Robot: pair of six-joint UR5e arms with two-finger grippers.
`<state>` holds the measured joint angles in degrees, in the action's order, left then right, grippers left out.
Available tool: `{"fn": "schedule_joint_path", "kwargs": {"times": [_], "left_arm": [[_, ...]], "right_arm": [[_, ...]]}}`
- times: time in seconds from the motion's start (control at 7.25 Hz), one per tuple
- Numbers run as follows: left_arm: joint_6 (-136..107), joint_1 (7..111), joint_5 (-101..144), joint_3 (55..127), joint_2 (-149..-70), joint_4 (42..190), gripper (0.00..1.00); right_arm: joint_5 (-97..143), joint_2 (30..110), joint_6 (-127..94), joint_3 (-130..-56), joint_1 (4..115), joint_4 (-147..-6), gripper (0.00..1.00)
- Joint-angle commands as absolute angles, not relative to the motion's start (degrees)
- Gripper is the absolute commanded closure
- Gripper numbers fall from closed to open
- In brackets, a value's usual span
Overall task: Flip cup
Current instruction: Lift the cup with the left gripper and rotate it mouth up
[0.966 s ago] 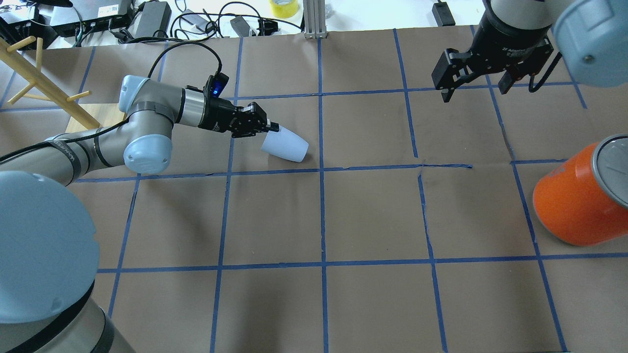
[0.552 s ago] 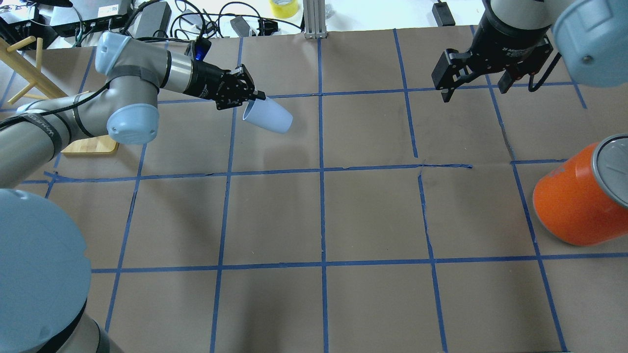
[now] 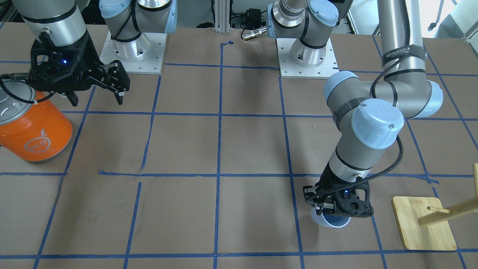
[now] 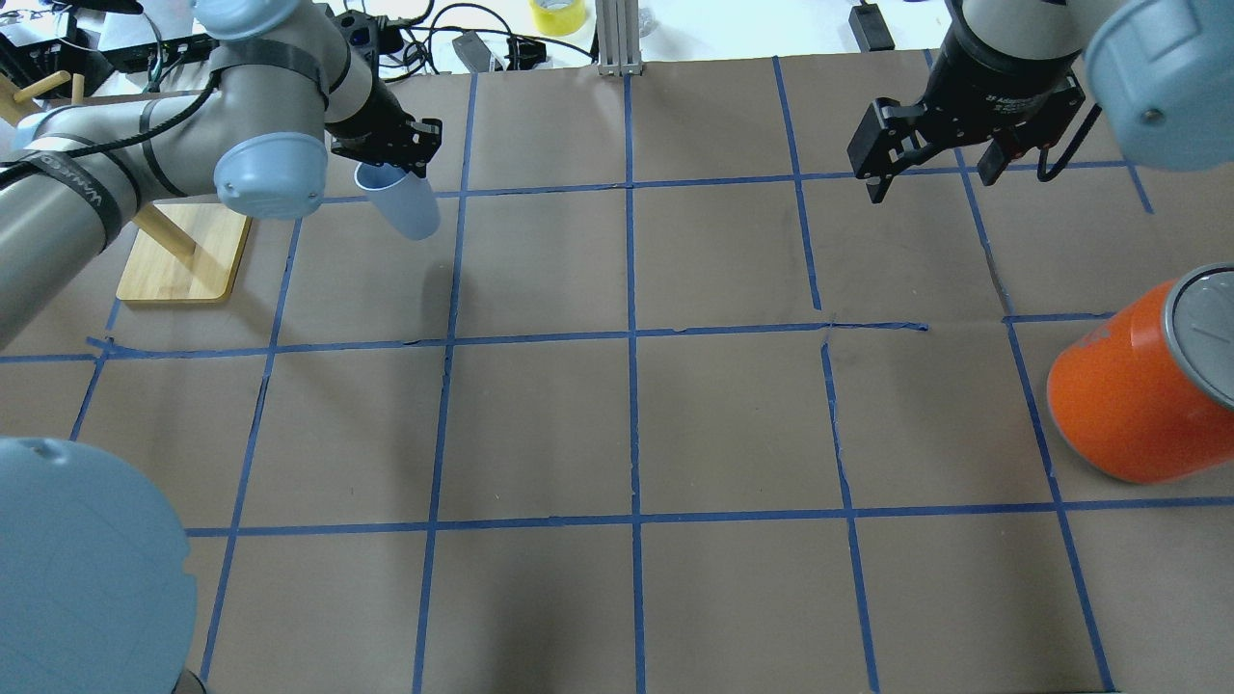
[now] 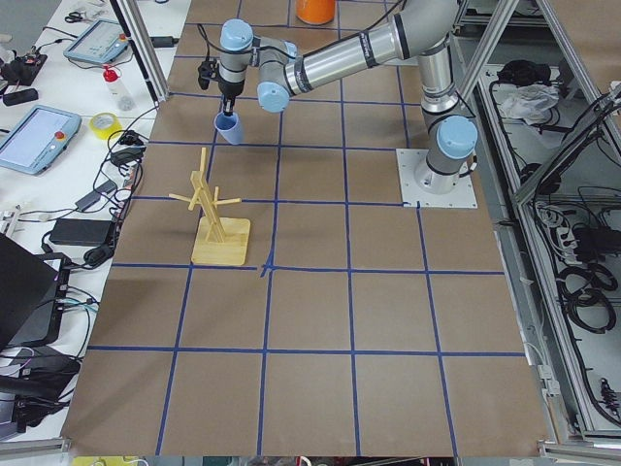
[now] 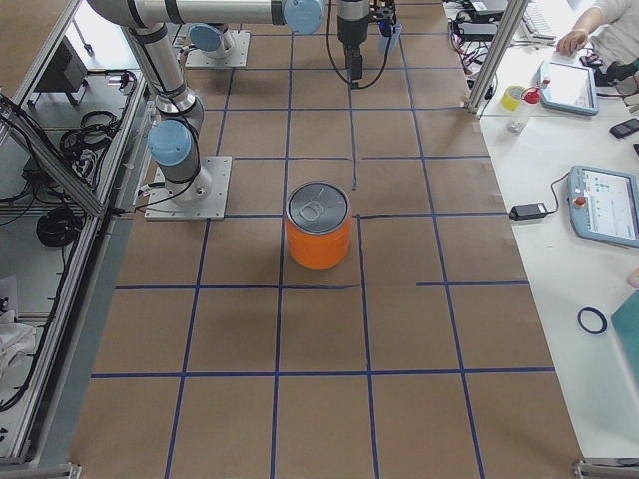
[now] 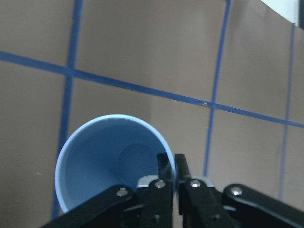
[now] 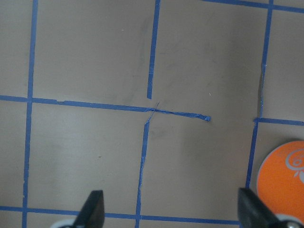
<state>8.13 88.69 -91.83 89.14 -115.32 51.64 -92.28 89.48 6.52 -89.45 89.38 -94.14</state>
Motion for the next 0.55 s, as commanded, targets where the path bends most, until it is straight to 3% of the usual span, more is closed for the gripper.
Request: {"fn": "schedule_joint_path", "kwargs": {"times": [0.0, 0.41], "left_arm": [[14.5, 90.6, -104.7, 91.7, -115.8, 50.2, 1.00], [14.7, 90.3, -104.0, 98.5, -115.6, 35.7, 1.00]], "right_arm": [[-92.3, 89.5, 6.6, -90.1, 89.4, -94.2, 0.00], [-92.3, 89.5, 6.7, -90.3, 89.4, -94.1, 0.00]]}}
